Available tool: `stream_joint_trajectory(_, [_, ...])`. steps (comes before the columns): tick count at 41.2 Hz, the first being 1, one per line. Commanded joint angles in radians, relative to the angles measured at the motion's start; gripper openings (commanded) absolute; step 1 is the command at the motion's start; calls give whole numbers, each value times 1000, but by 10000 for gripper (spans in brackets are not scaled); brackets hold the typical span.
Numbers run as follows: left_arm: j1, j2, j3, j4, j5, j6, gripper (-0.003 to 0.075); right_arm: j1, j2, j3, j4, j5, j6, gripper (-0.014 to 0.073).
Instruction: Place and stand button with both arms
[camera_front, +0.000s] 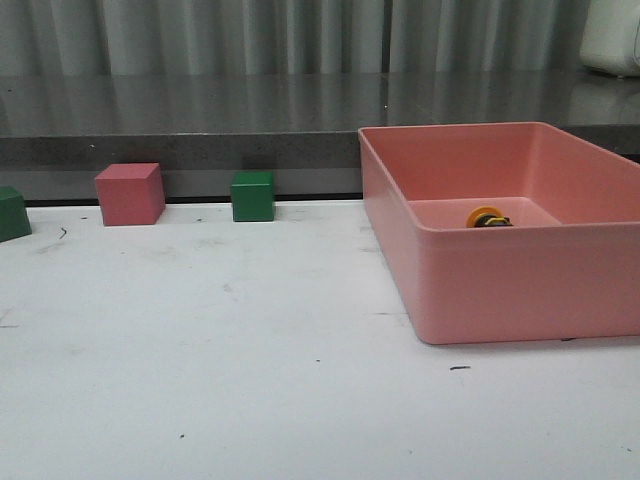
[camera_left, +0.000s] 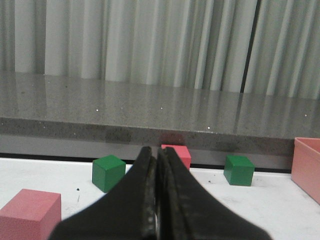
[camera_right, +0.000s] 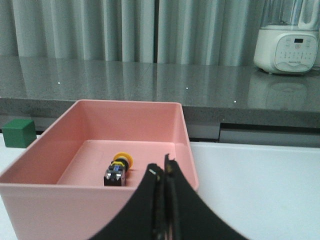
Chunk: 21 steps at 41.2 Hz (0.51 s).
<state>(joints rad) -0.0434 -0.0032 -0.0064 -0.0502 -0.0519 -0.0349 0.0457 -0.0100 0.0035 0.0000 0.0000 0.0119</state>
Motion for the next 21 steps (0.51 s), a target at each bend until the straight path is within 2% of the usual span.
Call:
stream_joint_trajectory(1, [4, -20, -89, -10, -75, -12, -20, -1, -19, -109, 0, -57, -6, -68])
stream_joint_trajectory(10, [4, 33, -364, -10, 146, -12, -20, -1, 45, -381, 0, 172, -6, -68])
stream_joint_trajectory(21, [4, 253, -692, -10, 444, -12, -20, -1, 243, -667, 0, 446, -6, -68])
